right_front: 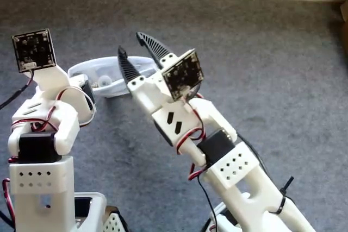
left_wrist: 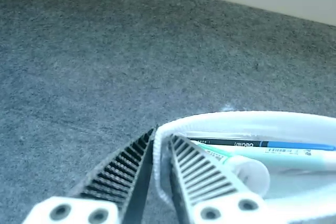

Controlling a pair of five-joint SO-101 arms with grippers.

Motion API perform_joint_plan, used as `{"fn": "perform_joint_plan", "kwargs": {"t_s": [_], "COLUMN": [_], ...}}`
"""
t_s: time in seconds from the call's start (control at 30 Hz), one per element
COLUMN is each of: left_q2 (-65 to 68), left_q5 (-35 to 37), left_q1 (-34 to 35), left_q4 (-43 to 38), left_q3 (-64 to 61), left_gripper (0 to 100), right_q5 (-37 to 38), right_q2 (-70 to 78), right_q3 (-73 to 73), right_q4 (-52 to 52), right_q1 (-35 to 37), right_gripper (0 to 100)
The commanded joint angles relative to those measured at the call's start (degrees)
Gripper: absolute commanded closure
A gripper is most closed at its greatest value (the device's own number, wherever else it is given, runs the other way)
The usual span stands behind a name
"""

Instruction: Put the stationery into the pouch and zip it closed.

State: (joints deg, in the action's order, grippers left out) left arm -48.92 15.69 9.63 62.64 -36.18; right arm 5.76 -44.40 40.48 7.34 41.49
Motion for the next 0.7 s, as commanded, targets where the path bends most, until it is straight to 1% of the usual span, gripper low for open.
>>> {"fn": "perform_joint_plan", "kwargs": {"t_s": [0.0,0.07,0.13,0.2,0.27,0.3,0.33,0.37,0.43,0.47,0.5,0.53,0.6,0.63,0.67], "left_q2": [0.22,0.22,0.22,0.48,0.57,0.48,0.31,0.22,0.48,0.57,0.4,0.31,0.22,0.13,-0.4], "left_q5": [-4.66,-6.51,-8.18,-12.57,-17.58,-18.11,-16.88,-14.77,-9.93,-8.26,-7.91,-9.41,-13.01,-12.13,-9.58], "left_q1": [-5.14,-7.78,-10.42,-14.73,-18.77,-19.03,-17.36,-14.29,-7.69,-5.58,-5.41,-6.9,-11.65,-11.74,-9.98], "left_q4": [-1.49,-2.29,-2.55,-2.64,-2.64,-2.55,-2.55,-2.64,-2.64,-2.37,-2.2,-2.11,-1.05,-0.35,-0.44], "left_q3": [-0.75,-0.84,-0.75,-0.75,-1.19,-1.19,-0.75,-0.22,1.45,1.71,1.71,1.71,1.45,1.45,1.8], "left_gripper": [99,99,99,99,99,99,99,99,99,99,99,99,99,99,99], "right_q5": [-0.53,-0.53,-0.53,-0.53,-0.53,-0.53,-0.62,-0.62,-0.62,-0.62,-0.62,-0.62,-0.62,-0.62,-0.62], "right_q2": [-6.2,-9.36,-12.44,-15.34,-18.33,-19.91,-21.58,-23.25,-26.24,-27.74,-29.05,-30.29,-31.96,-32.57,-32.92], "right_q3": [-3.38,-3.12,-2.68,0.66,5.32,8.13,11.03,13.67,18.51,20.53,22.37,24.13,26.59,27.47,28.18], "right_q4": [0.4,2.68,7.87,14.11,15.96,15.87,15.78,15.78,15.78,15.78,15.78,15.78,15.78,15.78,15.78], "right_q1": [-6.46,-10.15,-12.88,-15.69,-19.21,-20.79,-22.29,-23.34,-23.87,-23.69,-23.69,-23.69,-23.69,-23.69,-23.69], "right_gripper": [99.7,99.1,99.1,99.1,99.1,99.1,99.1,99.1,99.1,99.1,99.1,99.1,99.1,99.1,99.0]}}
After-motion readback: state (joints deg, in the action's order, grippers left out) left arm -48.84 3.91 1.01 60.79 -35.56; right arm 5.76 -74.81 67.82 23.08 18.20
